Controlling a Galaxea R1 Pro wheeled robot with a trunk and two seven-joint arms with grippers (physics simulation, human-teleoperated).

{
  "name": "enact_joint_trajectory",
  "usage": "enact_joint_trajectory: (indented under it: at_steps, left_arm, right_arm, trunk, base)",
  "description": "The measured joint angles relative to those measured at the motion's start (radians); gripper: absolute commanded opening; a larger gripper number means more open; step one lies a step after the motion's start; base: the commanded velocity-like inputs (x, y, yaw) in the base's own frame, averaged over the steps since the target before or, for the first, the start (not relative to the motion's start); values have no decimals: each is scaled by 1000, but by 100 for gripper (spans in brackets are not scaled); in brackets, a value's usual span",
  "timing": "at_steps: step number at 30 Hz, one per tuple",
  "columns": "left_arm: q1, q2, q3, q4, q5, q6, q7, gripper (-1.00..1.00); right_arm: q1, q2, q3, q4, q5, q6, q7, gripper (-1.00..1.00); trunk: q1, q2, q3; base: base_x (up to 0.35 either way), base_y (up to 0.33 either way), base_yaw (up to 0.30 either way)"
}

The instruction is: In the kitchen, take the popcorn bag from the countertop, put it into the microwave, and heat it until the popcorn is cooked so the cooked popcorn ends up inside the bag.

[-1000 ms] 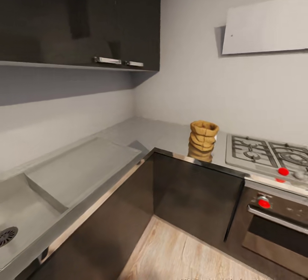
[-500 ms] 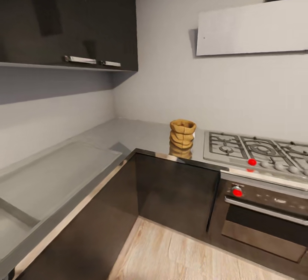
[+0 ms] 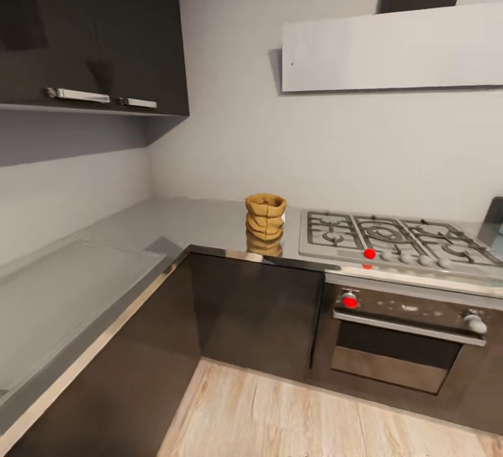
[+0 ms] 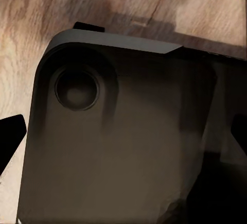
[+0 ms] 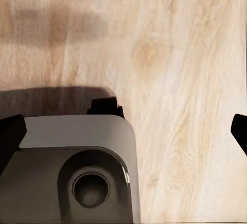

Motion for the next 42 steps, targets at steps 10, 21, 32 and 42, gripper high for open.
enact_joint_trajectory:
  at_steps: [10, 21, 32, 42]
  left_arm:
    - [0, 0, 0, 0, 0, -1, 0, 100]
    - [0, 34, -2, -3, 40, -5, 11, 100]
    - [0, 34, 0, -1, 43, -5, 11, 100]
    - [0, 33, 0, -1, 43, -5, 11, 100]
  right_arm:
    - [0, 0, 0, 0, 0, 0, 0, 100]
    - [0, 0, 1, 0, 1, 0, 0, 100]
    - [0, 1, 6, 0, 202, 3, 1, 100]
    - [0, 1, 6, 0, 207, -3, 0, 100]
  trunk:
    - [0, 0, 0]
    - [0, 0, 0]
    - [0, 0, 0]
    - [0, 0, 0]
  base:
    - [0, 0, -290]
    - [0, 0, -289]
    - [0, 0, -11]
    - [0, 0, 245]
